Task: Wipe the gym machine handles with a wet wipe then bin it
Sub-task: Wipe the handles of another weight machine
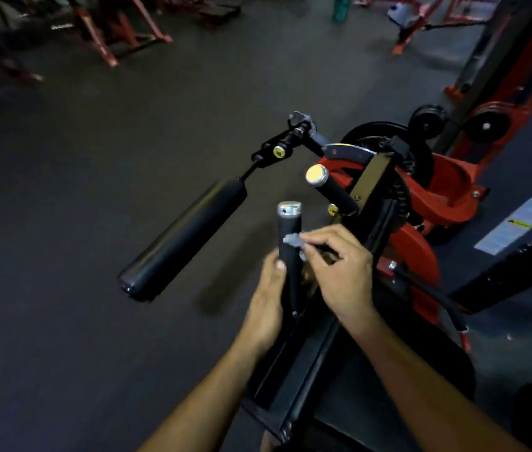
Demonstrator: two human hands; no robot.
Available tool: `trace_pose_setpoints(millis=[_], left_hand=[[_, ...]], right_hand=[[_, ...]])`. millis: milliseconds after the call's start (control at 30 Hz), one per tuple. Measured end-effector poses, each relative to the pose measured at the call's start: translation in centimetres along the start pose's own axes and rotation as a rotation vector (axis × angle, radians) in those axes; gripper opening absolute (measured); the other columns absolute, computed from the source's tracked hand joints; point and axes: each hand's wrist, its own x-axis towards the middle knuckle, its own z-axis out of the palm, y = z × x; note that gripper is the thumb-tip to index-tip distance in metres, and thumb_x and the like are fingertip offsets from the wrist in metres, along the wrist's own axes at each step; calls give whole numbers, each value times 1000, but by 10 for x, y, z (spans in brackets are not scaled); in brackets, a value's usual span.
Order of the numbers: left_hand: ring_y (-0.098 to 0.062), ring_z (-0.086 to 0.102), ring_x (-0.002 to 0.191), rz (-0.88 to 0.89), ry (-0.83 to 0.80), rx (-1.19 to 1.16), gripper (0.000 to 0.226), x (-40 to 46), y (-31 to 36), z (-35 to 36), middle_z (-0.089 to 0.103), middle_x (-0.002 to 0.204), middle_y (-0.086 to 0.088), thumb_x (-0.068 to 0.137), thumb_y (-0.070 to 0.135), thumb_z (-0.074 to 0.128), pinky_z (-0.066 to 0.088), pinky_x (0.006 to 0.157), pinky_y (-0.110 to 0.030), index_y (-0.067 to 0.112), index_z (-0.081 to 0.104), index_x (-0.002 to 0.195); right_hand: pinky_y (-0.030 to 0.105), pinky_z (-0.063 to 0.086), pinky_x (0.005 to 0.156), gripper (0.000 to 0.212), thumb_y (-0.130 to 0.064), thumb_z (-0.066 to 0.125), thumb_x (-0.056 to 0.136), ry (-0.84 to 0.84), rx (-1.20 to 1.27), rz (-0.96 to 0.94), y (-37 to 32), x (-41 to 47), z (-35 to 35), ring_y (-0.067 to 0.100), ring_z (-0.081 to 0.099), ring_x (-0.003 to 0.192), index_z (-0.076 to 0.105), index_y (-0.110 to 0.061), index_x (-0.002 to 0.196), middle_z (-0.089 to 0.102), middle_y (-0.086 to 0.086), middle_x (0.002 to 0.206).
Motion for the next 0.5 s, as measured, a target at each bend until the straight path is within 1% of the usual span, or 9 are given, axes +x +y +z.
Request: trace_pose_setpoints(millis=[33, 67, 133, 167, 233, 300, 367, 400, 500], left_hand=[[-4, 60, 123, -33, -10, 26, 37, -8, -6, 4, 65, 129, 20, 94, 58, 51, 42, 110, -40, 59, 50, 130], [-7, 64, 115, -42, -1, 59, 37, -13, -6, 7, 69, 121, 17, 88, 53, 57, 46, 106, -41, 56, 52, 125], [-12, 66, 106, -22, 25, 119, 42, -16, 0, 8, 70, 111, 11, 84, 43, 68, 50, 97, -37, 41, 51, 122], [-10, 66, 104, -5, 32, 156, 44, -17, 3, 9, 70, 111, 10, 85, 36, 72, 50, 93, -33, 35, 50, 124], [-1, 65, 102, 6, 38, 220, 46, -18, 4, 11, 69, 112, 12, 92, 25, 72, 49, 87, -27, 29, 47, 131], [9, 61, 103, 25, 45, 285, 50, -21, 1, 11, 66, 115, 16, 96, 26, 68, 47, 85, -20, 31, 42, 139], [8, 59, 104, 51, 14, 326, 51, -20, 0, 9, 63, 118, 13, 99, 29, 63, 45, 84, -17, 30, 37, 144], [4, 59, 104, 67, 2, 340, 50, -18, 1, 10, 62, 119, 10, 101, 30, 61, 47, 87, -20, 28, 35, 144], [-14, 60, 101, 68, 22, 379, 42, -16, -3, 12, 59, 115, 1, 101, 33, 57, 51, 95, -42, 30, 32, 134]], right_hand=[[28, 55, 81, 16, 9, 74, 80, 5, -5, -18, -2, 6, 0, 11, 68, 89, 75, -4, 89, 68, 3, 92], [26, 54, 81, 15, 7, 74, 81, 5, -10, -51, -7, 10, -1, 10, 67, 88, 75, -5, 89, 68, 3, 91], [21, 51, 82, 14, 5, 74, 81, -31, -42, -121, -12, 14, 0, 10, 65, 87, 76, -6, 90, 66, 3, 91], [22, 51, 83, 14, 4, 74, 82, -81, -69, -153, -12, 12, 0, 11, 64, 88, 76, -7, 90, 64, 3, 92], [30, 53, 84, 12, 2, 73, 84, -225, -140, -224, -7, 6, -3, 15, 63, 89, 74, -7, 92, 60, 1, 93], [35, 54, 82, 11, -1, 73, 86, -342, -202, -314, -2, 9, -11, 17, 62, 88, 73, -7, 95, 59, -1, 93], [36, 54, 82, 11, -3, 72, 88, -384, -218, -405, -1, 24, -18, 18, 62, 88, 73, -8, 98, 58, 0, 94], [36, 54, 83, 11, -5, 71, 90, -385, -237, -454, -3, 34, -19, 19, 62, 89, 73, -8, 100, 59, 1, 94], [37, 54, 86, 13, -12, 68, 94, -396, -293, -577, -6, 55, -12, 21, 63, 91, 73, -7, 104, 60, 4, 97]])
